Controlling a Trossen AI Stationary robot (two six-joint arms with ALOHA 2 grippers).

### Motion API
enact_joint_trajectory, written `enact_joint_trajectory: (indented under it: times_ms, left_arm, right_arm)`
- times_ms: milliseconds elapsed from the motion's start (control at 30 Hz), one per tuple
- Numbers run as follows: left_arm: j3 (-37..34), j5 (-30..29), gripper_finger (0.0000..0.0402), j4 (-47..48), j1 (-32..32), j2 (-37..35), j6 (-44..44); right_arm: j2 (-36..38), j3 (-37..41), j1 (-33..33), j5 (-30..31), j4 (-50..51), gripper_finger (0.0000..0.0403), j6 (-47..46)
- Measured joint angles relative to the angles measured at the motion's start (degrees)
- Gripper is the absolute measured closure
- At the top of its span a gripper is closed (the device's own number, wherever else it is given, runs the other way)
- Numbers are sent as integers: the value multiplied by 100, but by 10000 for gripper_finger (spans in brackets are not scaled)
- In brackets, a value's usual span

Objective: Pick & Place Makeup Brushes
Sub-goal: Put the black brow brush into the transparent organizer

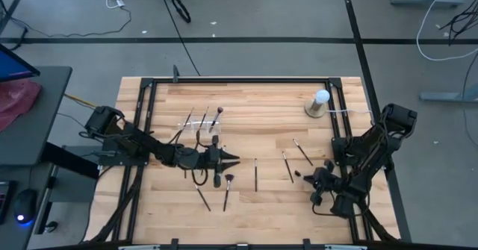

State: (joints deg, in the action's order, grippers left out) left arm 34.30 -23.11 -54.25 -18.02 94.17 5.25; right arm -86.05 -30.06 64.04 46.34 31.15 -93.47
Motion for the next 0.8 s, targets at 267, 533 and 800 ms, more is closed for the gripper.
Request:
enact_joint_trajectory:
  times_ms: [267,533,800]
  left_arm:
    - [233,280,321,-74,53,223,-281]
    - [1447,1151,301,-65,282,1422,-864]
    - [2305,2368,195,-67,405,1672,-2022]
  right_arm:
    - [262,-9,-465,1518,-1716,397,2096]
    - [944,-22,-1341,1060,-4880,396,7097]
    - [1301,-28,-2315,-2018,-6321,395,9308]
